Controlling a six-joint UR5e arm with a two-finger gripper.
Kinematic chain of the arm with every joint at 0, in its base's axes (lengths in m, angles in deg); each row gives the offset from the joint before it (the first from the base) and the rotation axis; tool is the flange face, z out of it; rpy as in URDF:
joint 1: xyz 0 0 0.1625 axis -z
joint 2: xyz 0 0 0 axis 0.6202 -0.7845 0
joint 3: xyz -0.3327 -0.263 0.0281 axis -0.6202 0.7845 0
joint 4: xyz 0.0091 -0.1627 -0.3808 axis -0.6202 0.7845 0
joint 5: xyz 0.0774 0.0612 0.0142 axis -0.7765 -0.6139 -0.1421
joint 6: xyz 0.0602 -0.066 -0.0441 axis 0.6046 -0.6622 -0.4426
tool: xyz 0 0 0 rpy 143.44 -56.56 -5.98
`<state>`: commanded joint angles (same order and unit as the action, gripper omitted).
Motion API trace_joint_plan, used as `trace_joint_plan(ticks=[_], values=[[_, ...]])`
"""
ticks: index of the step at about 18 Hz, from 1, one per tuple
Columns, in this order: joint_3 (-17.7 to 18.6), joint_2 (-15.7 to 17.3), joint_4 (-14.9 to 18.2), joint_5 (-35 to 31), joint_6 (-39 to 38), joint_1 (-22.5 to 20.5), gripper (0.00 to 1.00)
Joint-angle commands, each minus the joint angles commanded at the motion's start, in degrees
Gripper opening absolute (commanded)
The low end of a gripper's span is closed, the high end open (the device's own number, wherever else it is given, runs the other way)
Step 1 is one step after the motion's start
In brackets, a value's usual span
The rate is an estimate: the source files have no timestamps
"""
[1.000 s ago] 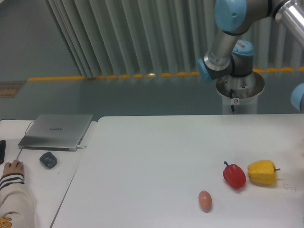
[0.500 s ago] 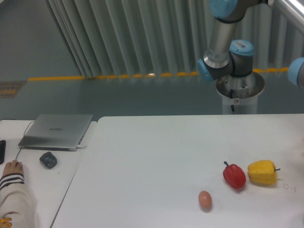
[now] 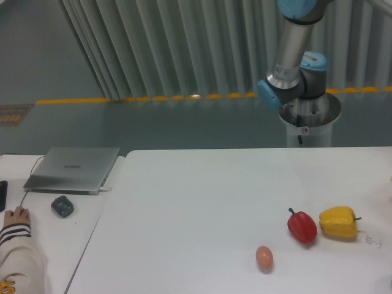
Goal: Place the triangular bread in the basket
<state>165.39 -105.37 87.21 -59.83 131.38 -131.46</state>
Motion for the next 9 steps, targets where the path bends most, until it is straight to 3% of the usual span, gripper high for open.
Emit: trace_joint_plan(ticks=[1,2,4,5,9], values=[[0.62,0.27,-0.17,0.0,1.94,-1.14,0.38],[0.8,0.36,-0.18,0.0,2.83,-2.11,0.62],[1.5,0.36,-0.44,0.0,3.01,-3.0,0.92],[1.85,0.44,-0.44,0.0,2.93,-3.78,1.0],[3.34,1.5,-0.26,0.0,4.06,-5.37,1.0]])
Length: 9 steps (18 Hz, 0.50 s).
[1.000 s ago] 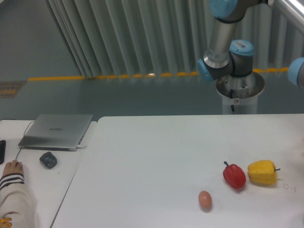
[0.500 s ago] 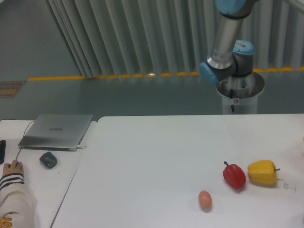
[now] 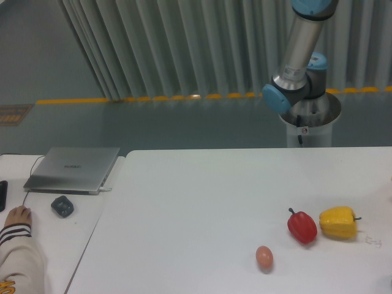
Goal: Place the triangular bread in the basket
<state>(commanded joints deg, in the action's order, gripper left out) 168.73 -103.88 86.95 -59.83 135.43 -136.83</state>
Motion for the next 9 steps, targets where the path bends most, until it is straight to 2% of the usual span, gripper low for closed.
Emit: trace_joint_plan(ticks=[5,7,9], values=[[0.88,0.35,0.26,1.05,1.33,0.96,1.0],[0.88,0.71,0.7,0.71,1.42,3.58,1.0],[0.88,1.5,2.71,0.27,1.42,6.48,1.0]])
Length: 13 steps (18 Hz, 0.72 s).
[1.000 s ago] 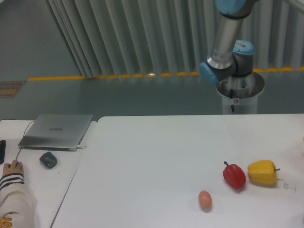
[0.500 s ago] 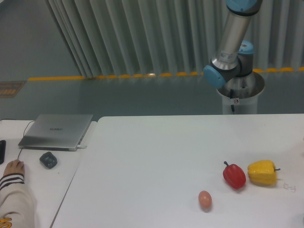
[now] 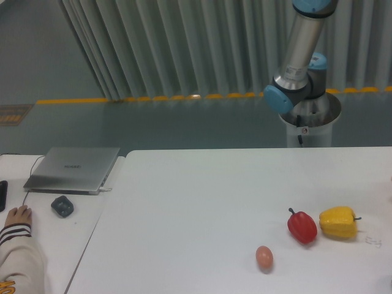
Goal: Place the triangular bread in the basket
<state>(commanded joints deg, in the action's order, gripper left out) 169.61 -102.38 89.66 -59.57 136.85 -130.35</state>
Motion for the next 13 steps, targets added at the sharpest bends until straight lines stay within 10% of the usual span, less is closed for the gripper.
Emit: trace_joint_plan(ticks=[13], values=[[-0.7,1.41,2.65,-5.45,-1.23,14.25,1.0]])
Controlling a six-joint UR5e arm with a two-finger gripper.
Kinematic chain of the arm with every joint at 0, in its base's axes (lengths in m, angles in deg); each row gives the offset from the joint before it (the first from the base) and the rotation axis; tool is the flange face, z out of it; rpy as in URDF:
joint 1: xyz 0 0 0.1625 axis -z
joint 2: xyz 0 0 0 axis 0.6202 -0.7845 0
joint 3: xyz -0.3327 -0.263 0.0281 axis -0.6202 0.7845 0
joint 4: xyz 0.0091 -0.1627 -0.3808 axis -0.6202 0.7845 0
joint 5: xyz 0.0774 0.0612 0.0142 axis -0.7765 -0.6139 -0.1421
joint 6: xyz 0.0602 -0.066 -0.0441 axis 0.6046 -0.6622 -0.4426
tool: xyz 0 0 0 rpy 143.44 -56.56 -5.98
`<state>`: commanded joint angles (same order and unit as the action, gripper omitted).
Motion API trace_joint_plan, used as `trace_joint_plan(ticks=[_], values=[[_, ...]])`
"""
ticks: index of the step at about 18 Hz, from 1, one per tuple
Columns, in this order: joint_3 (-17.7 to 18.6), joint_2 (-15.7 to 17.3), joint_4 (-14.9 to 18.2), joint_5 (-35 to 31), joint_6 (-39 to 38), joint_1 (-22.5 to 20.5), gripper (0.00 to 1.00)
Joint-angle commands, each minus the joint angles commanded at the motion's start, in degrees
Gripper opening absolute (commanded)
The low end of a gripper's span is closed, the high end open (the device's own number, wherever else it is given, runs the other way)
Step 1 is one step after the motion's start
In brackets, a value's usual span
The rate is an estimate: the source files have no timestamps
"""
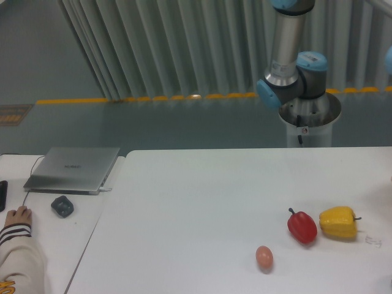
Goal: Place the triangular bread in the basket
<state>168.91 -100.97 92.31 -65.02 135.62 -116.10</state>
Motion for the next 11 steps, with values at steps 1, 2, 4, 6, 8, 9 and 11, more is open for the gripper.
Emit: trace_joint_plan(ticks=[1,2,4,6,8,9,11], values=[[-0.26,0.0,0.0,0.0,-0.09,0.53,1.0],[-0.35,-0.17,0.0,0.09,-0.26,0.71,1.0],[-0.44,-0.44,-0.09,0.88,-0.35,0.89,1.0],[-0.44,-0.53,-0.09,1.32,-0.35,0.89,1.0],[-0.44,-0.53,0.0,1.41,-0.35,0.89,1.0],[-0.44,-0.62,0.0,1.41,-0.35,0.89,1.0],[-0.44,-0.53,0.0,1.93,-0.35,0.8,1.0]])
